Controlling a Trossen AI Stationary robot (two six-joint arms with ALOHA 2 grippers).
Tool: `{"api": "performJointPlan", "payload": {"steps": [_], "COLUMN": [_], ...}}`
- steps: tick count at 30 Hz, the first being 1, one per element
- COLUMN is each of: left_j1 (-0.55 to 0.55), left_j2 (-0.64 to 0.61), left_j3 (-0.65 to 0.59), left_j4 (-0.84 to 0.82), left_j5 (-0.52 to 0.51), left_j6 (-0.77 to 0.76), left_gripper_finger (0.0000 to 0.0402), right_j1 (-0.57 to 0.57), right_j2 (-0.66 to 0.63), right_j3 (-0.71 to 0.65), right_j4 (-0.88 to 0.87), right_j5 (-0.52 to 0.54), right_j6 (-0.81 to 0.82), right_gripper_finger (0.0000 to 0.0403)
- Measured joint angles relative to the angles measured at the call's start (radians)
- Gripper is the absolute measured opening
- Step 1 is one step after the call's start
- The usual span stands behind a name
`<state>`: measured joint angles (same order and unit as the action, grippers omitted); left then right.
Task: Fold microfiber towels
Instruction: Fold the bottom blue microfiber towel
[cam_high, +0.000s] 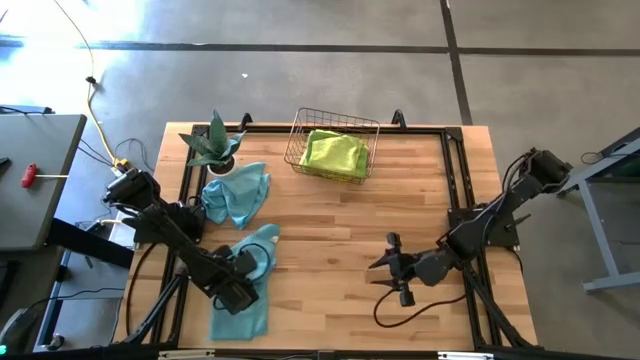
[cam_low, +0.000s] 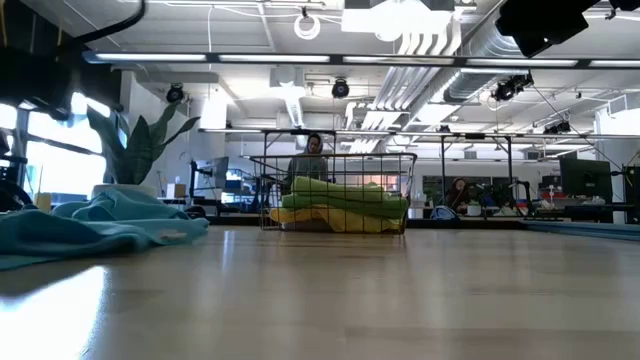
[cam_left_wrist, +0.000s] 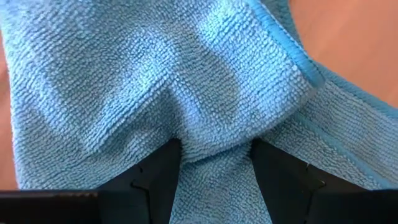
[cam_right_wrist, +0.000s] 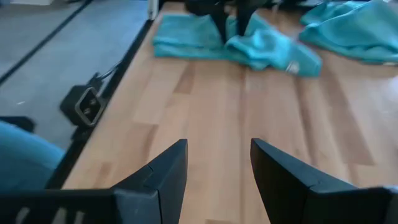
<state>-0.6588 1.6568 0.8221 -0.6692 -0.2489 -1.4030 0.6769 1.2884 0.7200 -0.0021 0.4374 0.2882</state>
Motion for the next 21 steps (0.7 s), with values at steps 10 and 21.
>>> {"api": "performJointPlan", "payload": {"steps": [10,21], "left_j1": [0.161,0.339], "left_j2": [0.067,0.143], "left_j3": [0.018,0.019], "left_j4": [0.503,1.184], "left_j5": [-0.167,-0.065], "left_j6": [0.478,1.021], "left_gripper_finger": [0.0190,0.0191], "right_j1": [0.024,0.024], "right_j2": [0.001,0.003], "right_j3": [0.000,0.000], "right_j4": [0.007,0.038], "right_j5": [0.085,0.229], "right_j6": [0.009,0.029], "right_gripper_finger": [0.0167,0.0167]}}
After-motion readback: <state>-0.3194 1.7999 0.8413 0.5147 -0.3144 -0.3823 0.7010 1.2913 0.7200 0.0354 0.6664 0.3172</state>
